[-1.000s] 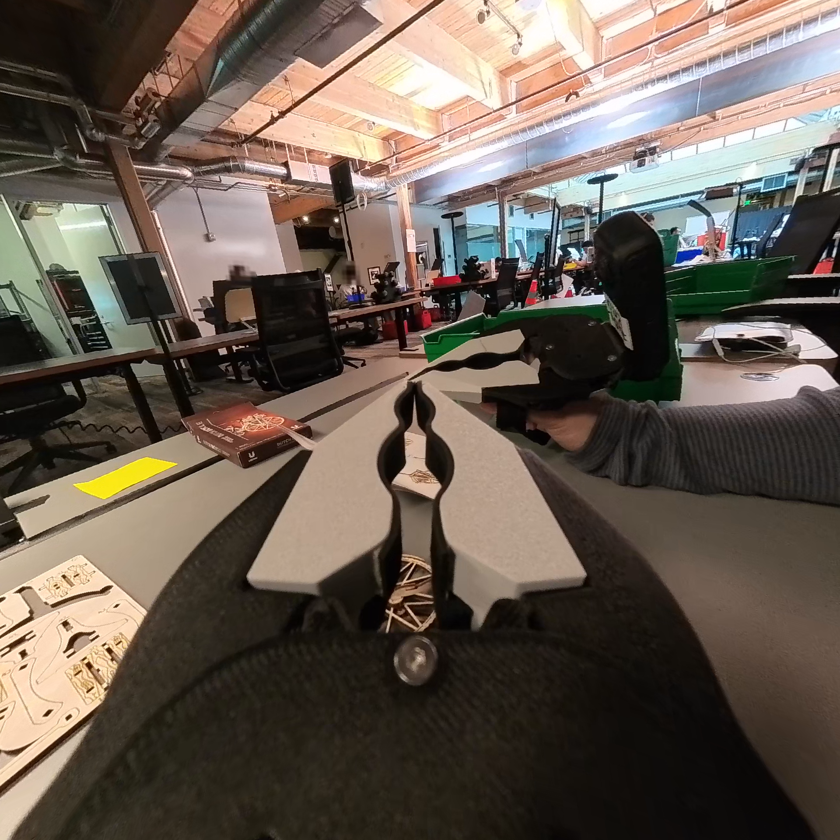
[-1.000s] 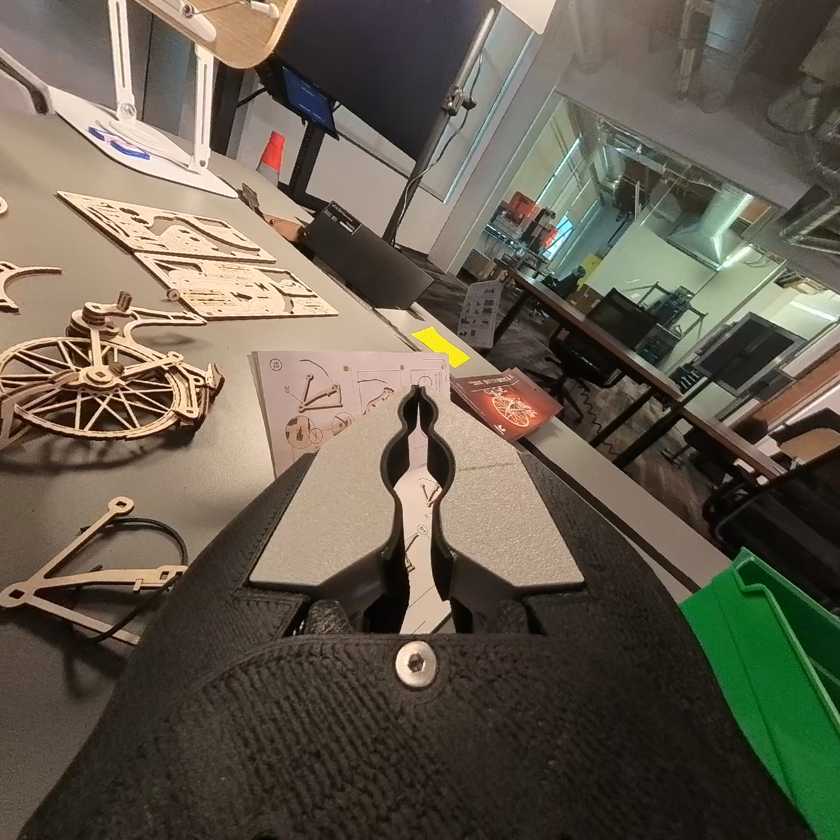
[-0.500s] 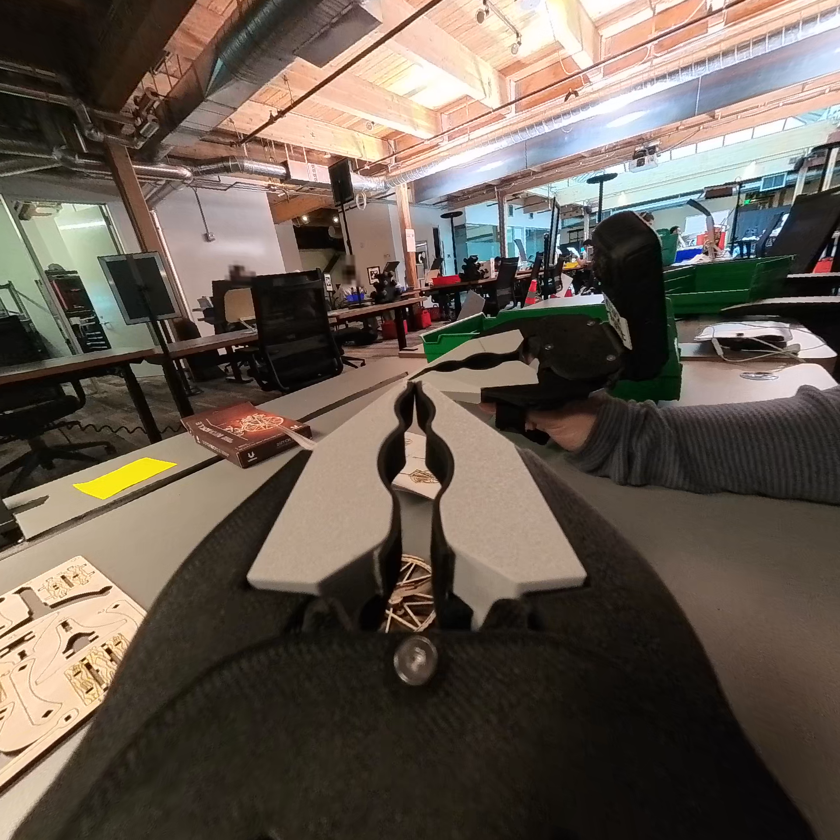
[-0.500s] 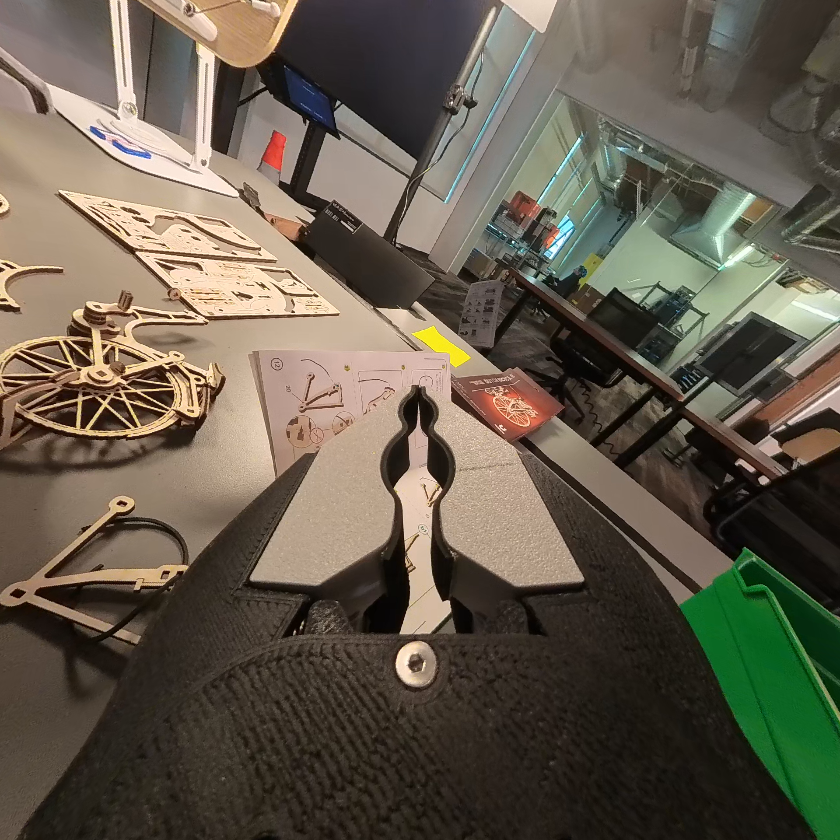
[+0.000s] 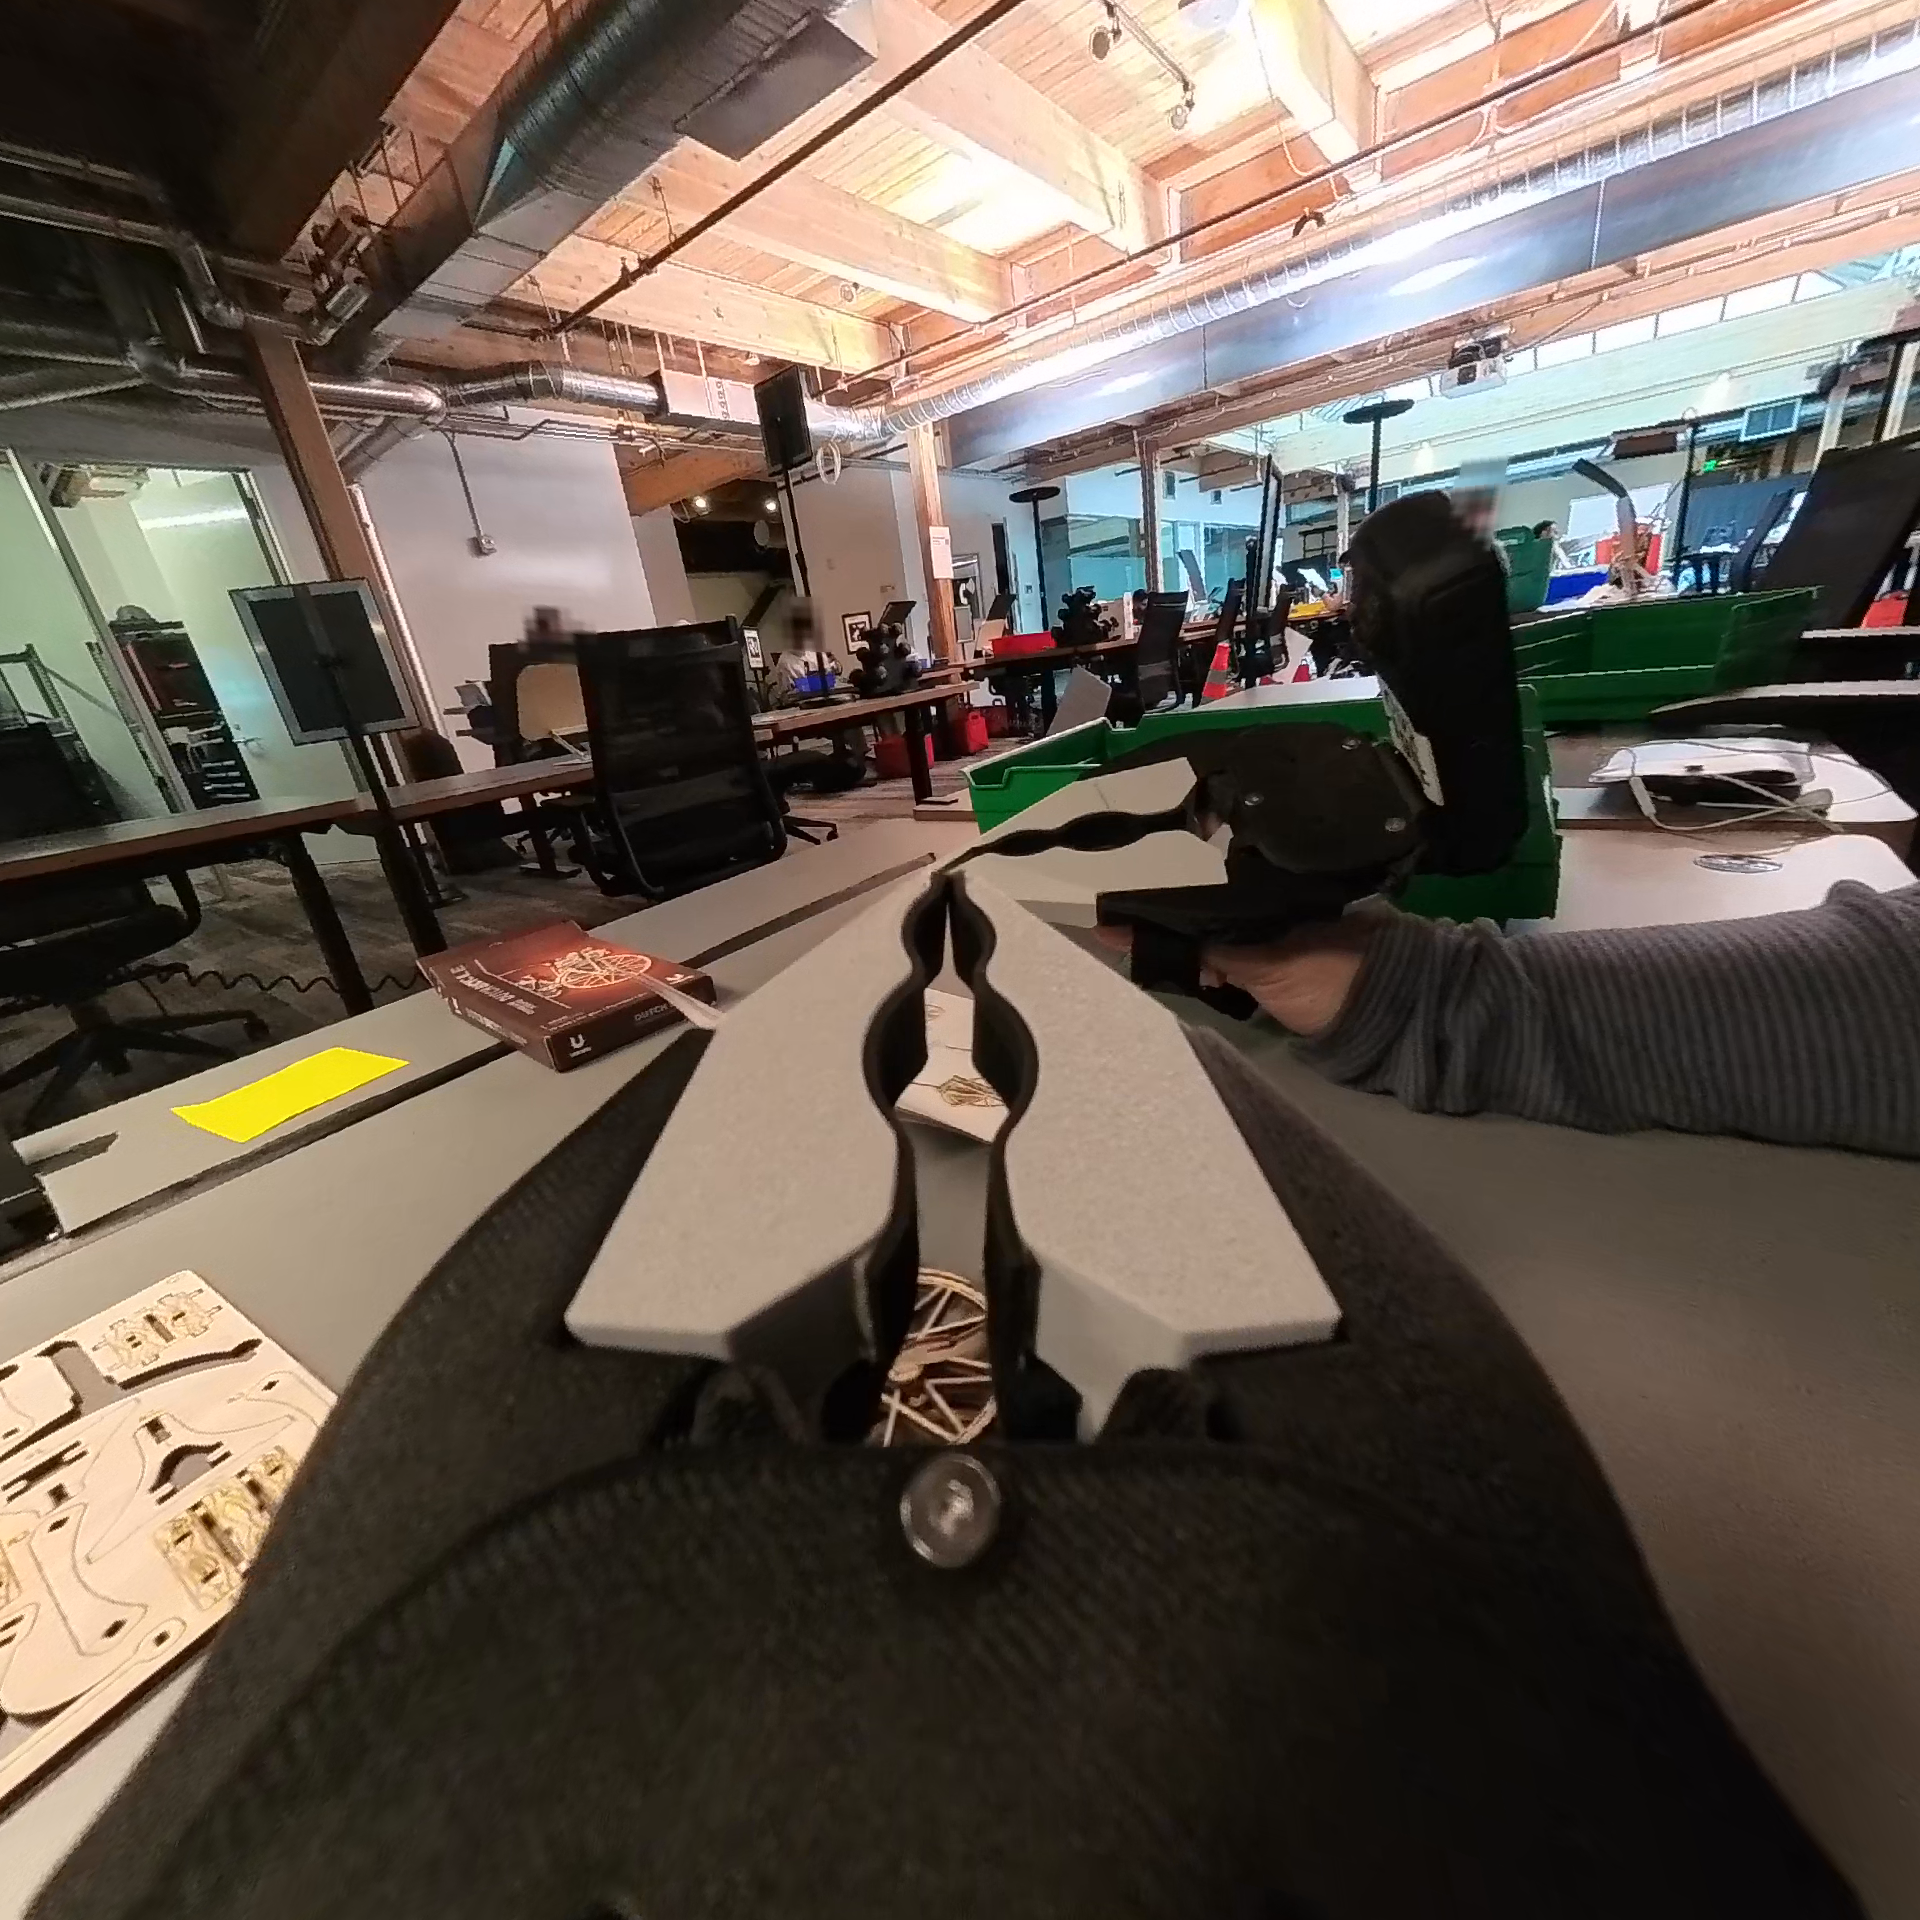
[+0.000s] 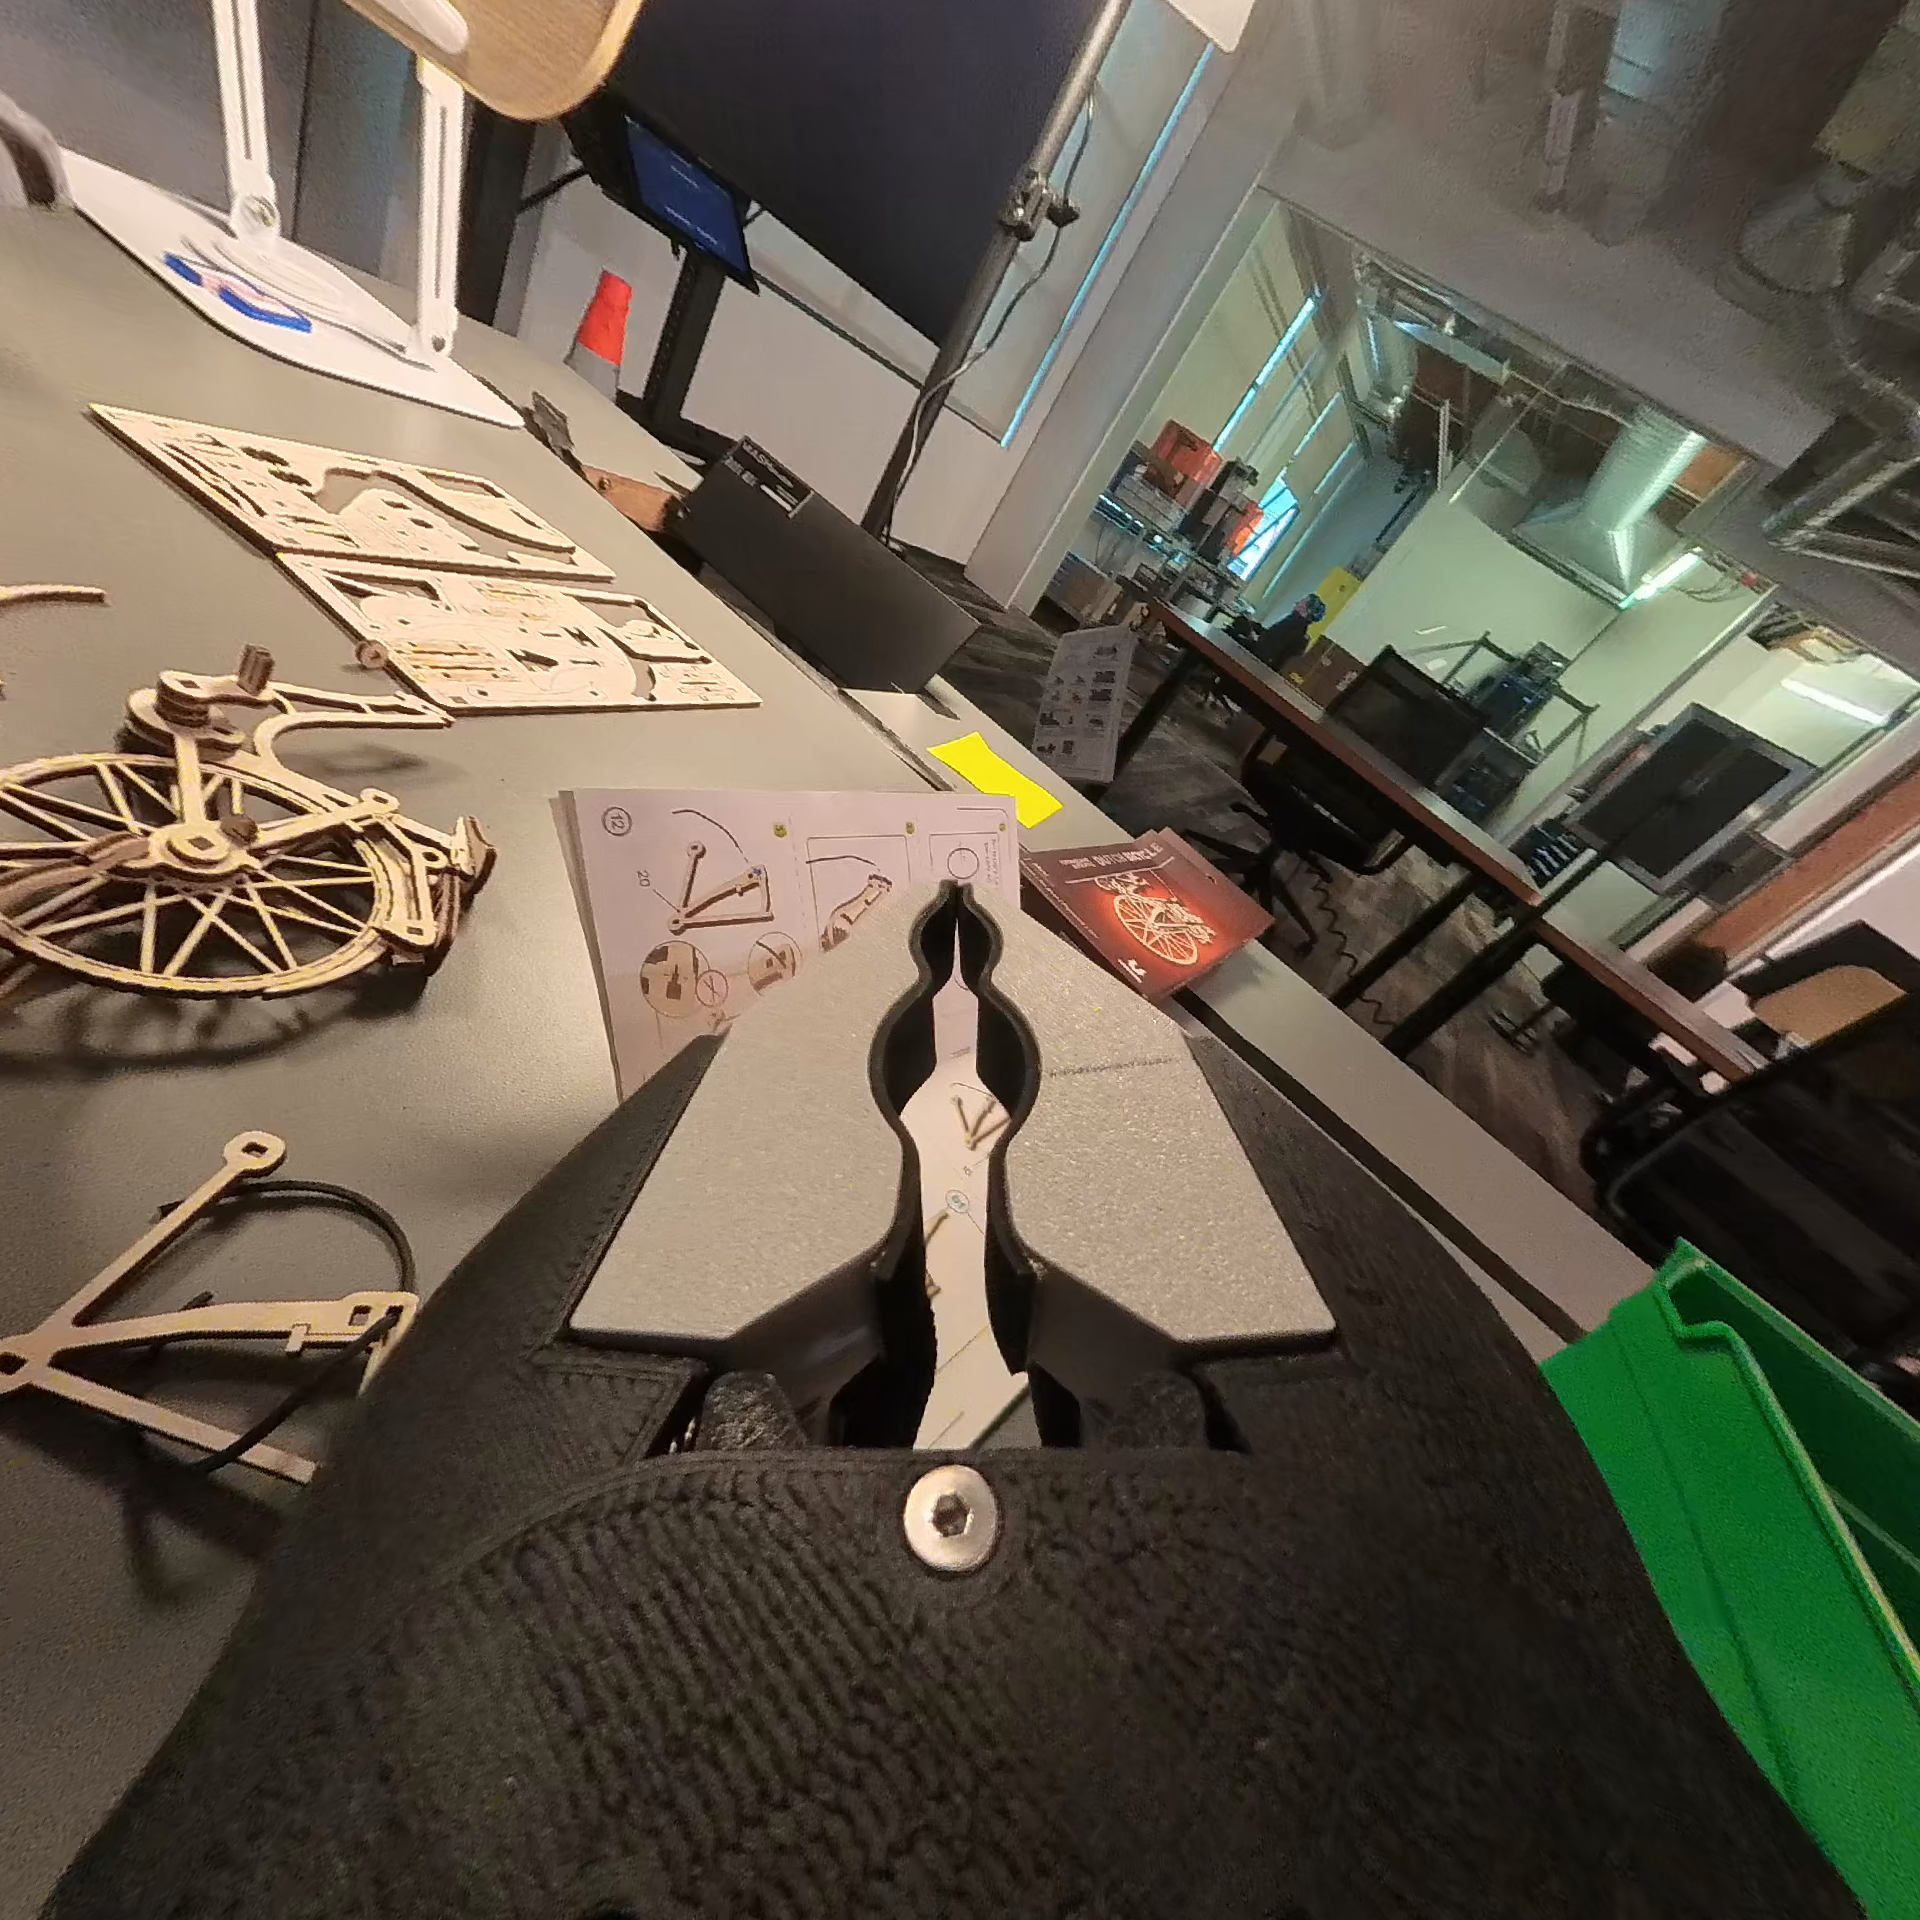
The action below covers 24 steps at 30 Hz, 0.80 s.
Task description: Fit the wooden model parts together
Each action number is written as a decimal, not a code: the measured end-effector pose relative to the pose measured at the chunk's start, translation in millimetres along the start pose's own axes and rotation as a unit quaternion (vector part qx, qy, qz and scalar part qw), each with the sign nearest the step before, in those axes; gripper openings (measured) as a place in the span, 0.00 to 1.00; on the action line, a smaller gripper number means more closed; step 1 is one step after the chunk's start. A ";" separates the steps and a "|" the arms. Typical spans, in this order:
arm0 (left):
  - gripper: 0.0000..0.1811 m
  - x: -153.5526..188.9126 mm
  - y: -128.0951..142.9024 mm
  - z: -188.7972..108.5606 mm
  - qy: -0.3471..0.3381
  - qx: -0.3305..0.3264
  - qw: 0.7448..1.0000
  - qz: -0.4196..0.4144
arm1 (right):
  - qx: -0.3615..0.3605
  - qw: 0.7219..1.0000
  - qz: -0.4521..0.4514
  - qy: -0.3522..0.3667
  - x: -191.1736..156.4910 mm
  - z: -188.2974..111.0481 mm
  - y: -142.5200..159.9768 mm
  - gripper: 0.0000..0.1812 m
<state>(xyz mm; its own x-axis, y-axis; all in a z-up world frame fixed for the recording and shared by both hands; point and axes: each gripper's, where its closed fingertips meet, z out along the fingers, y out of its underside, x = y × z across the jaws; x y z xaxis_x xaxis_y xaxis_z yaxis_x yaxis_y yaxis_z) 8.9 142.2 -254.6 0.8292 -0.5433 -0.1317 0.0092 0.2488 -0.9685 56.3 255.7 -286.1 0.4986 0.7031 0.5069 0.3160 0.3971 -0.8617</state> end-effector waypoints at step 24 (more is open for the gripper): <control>0.19 -232.6 14.8 -62.6 -0.302 -0.076 0.931 -0.190 | -0.153 0.935 0.134 -0.289 -65.6 140.9 -79.3 0.16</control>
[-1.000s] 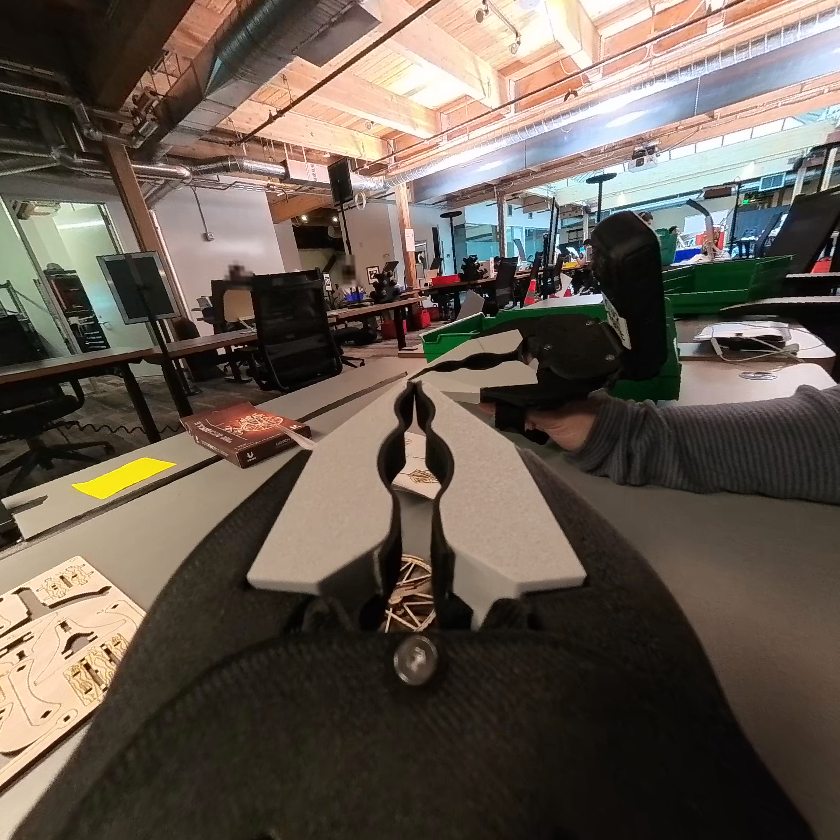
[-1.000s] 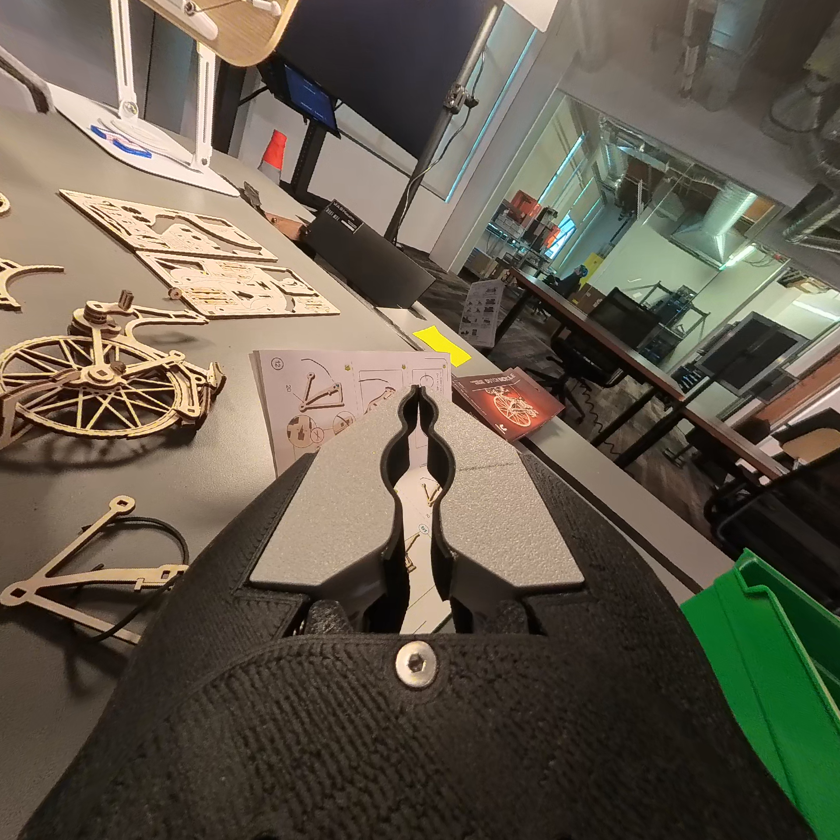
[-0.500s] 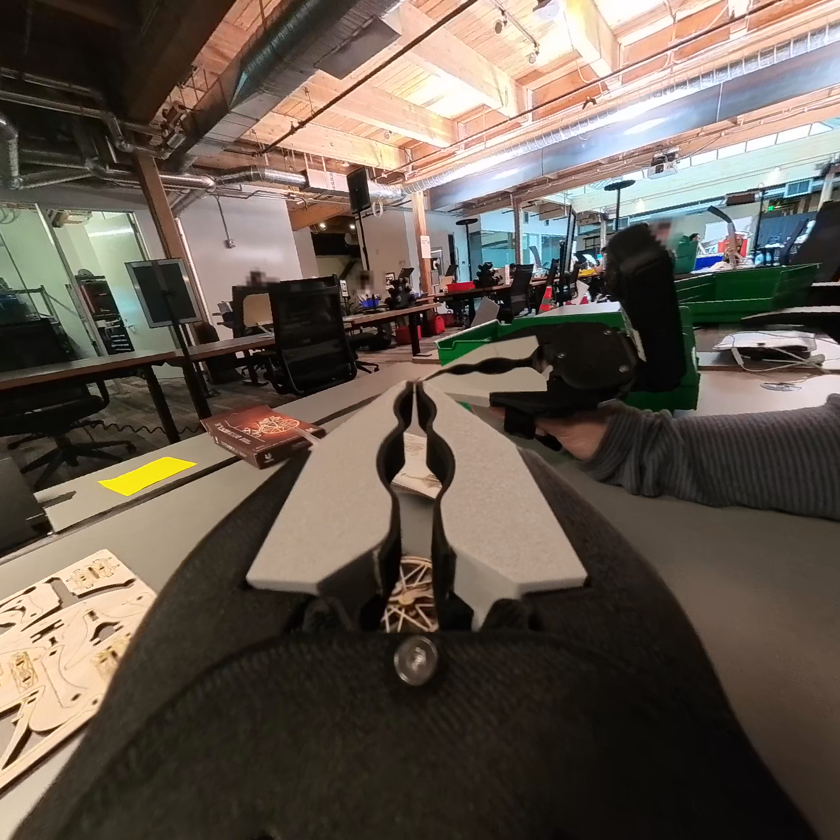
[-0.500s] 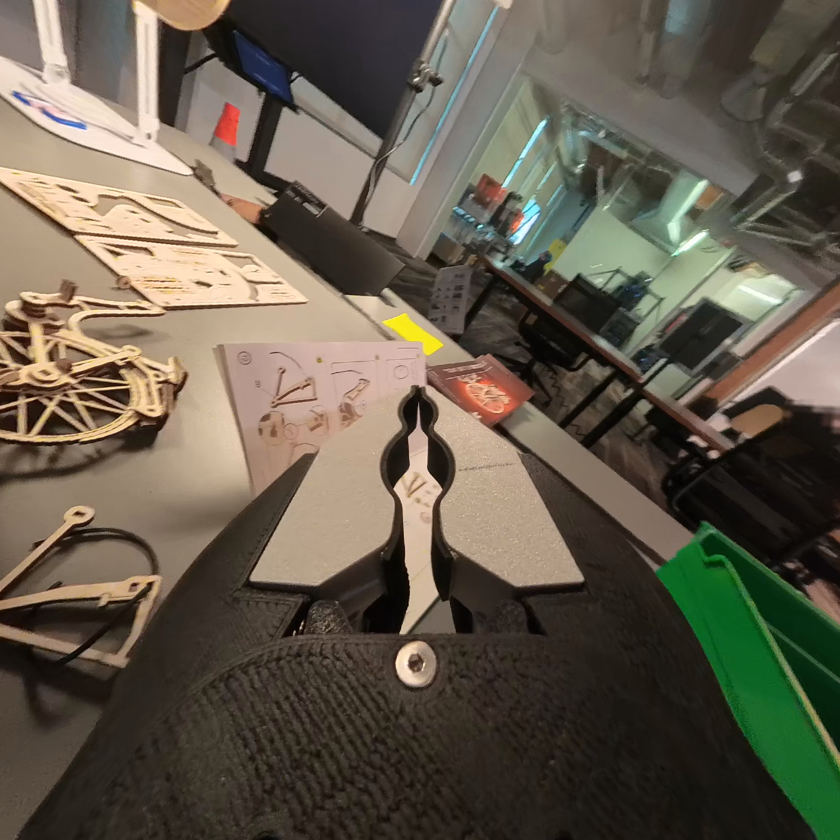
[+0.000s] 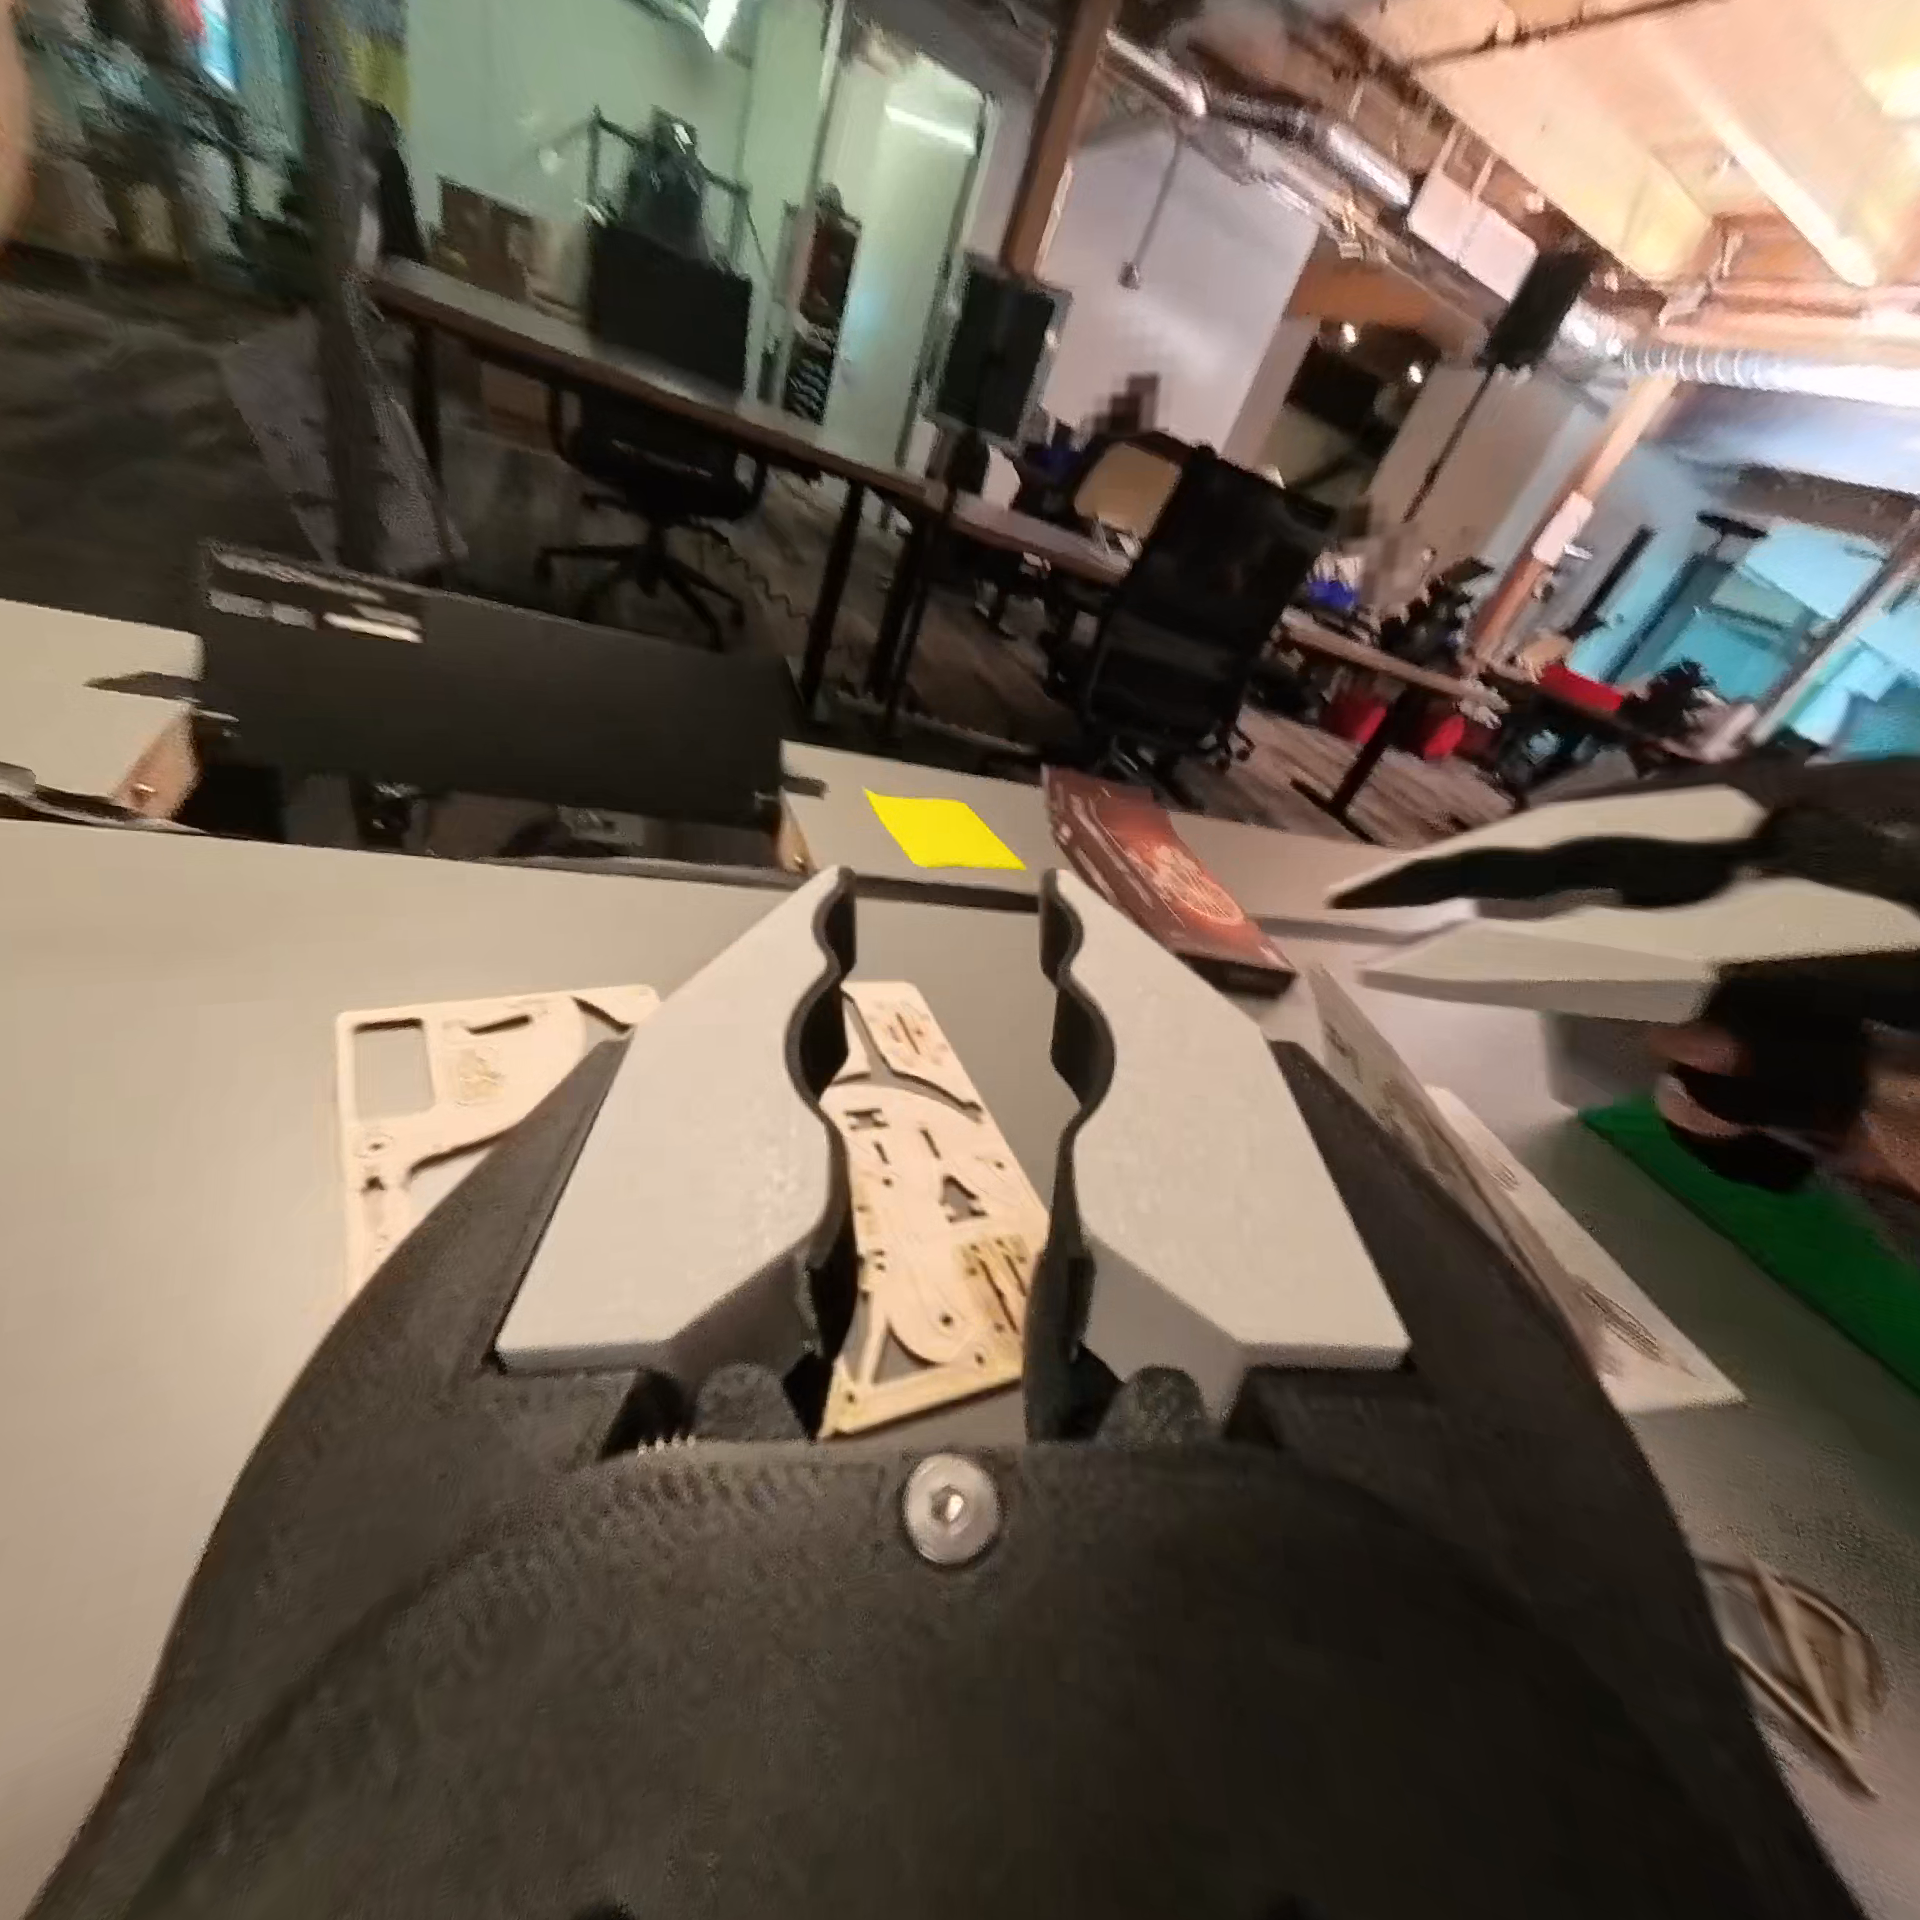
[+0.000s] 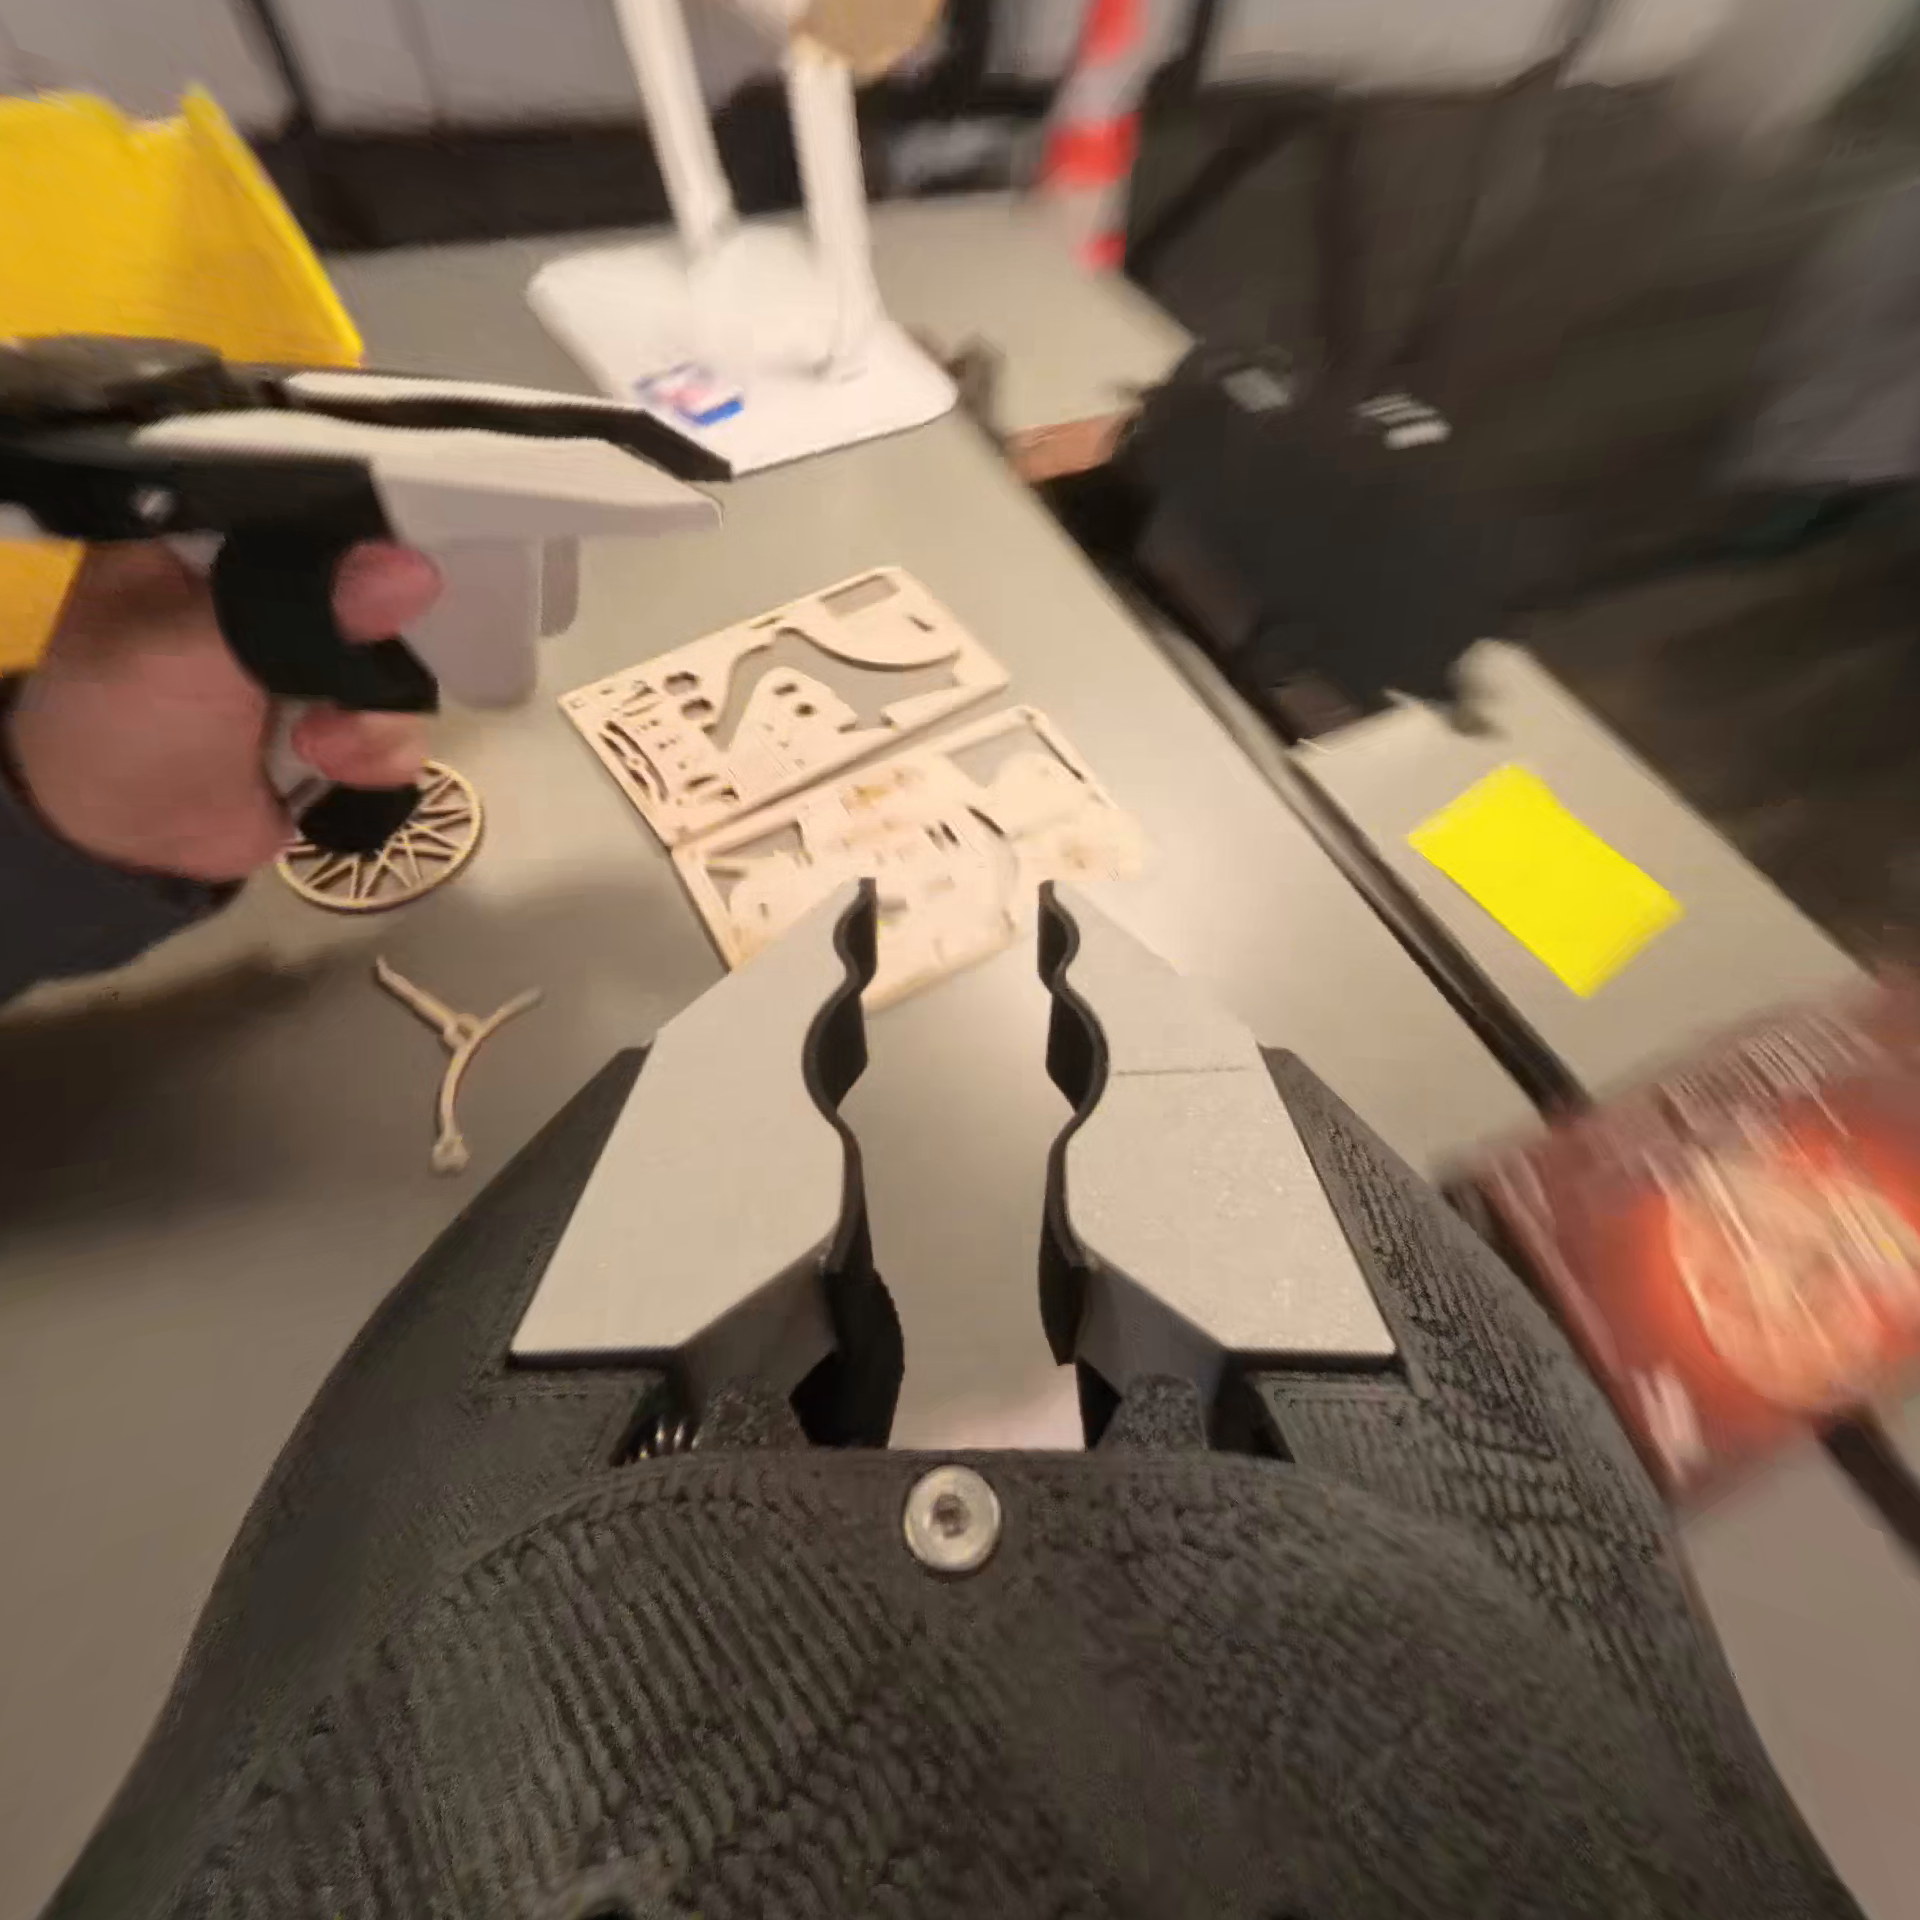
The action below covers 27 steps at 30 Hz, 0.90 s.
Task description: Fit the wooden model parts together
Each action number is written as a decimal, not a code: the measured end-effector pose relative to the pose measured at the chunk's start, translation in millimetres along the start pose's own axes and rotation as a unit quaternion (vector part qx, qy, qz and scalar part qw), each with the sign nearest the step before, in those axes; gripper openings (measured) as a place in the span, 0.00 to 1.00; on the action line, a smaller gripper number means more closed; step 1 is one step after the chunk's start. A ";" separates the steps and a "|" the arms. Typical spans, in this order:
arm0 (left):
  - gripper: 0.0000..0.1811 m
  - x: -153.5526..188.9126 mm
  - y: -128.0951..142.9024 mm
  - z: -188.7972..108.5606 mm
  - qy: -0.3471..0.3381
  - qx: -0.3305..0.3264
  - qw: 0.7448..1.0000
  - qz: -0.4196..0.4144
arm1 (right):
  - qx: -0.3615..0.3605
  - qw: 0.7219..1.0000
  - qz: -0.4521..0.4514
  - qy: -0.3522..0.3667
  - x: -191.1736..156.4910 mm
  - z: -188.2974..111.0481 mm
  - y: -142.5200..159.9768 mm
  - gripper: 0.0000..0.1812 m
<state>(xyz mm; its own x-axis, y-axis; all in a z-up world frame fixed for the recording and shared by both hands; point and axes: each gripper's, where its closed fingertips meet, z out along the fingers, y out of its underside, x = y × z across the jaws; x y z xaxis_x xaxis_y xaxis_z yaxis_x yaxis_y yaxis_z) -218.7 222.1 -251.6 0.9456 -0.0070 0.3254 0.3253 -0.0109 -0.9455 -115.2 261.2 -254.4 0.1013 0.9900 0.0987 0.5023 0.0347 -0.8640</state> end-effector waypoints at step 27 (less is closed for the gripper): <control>0.45 -9.9 19.8 -3.1 0.011 0.002 0.999 0.031 | -0.288 0.910 -0.261 -0.145 29.0 155.3 8.0 0.01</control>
